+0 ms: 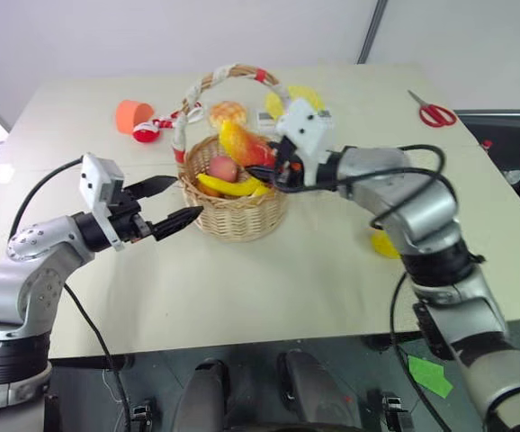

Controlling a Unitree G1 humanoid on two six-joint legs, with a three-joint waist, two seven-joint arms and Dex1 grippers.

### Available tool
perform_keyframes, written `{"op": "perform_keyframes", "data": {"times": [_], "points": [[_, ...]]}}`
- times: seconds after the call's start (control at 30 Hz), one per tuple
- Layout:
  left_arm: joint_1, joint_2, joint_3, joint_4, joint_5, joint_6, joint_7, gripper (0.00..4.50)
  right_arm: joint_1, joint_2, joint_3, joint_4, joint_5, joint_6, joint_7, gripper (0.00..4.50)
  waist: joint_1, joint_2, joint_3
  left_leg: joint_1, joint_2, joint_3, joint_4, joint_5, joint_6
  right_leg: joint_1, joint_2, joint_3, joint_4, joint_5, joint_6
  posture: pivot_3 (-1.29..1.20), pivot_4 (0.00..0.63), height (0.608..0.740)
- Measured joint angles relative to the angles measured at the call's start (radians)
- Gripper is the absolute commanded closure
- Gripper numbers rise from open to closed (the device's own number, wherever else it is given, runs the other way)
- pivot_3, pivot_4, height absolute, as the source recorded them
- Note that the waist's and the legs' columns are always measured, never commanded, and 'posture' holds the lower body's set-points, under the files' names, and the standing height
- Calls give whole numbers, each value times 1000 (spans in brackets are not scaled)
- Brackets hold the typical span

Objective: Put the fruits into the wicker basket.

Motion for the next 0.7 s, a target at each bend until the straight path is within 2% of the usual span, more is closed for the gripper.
{"op": "perform_keyframes", "data": {"times": [0.13,0.23,0.3,0.47,0.6,0.7], "points": [[17,-16,-1,-34,-10,2,27,0,-9,16,-6,34,-23,-37,2,46,10,0,0,-1,0,0,0,0,0,-1,-1,0,0,0,0,0,150,740],[24,-30,-9,-64,-26,8,43,0,-6,-20,-39,-31,-12,-48,34,46,12,0,0,-4,-1,-1,0,0,0,-3,-2,-1,0,0,0,0,150,740],[12,-38,-33,-82,-34,16,47,0,53,-111,-84,-165,17,-81,100,46,20,0,0,-6,-1,-1,1,0,0,-3,-2,-3,-1,0,0,0,150,740],[-40,-58,-116,-107,-49,29,39,0,392,-389,-237,-389,82,-107,252,46,39,-1,-1,-7,-2,-1,1,0,1,-1,-2,-5,-5,0,1,0,150,740],[-122,-102,-239,-130,-46,39,20,0,662,-618,-311,-445,33,-113,312,46,40,-1,-1,-6,-3,0,3,0,1,0,0,-4,-5,0,1,0,150,740],[-145,-125,-323,-129,-29,38,-2,0,794,-704,-351,-446,-28,-130,316,46,23,-1,-1,-2,-2,3,2,0,1,0,4,0,-4,0,1,0,150,740]]}}
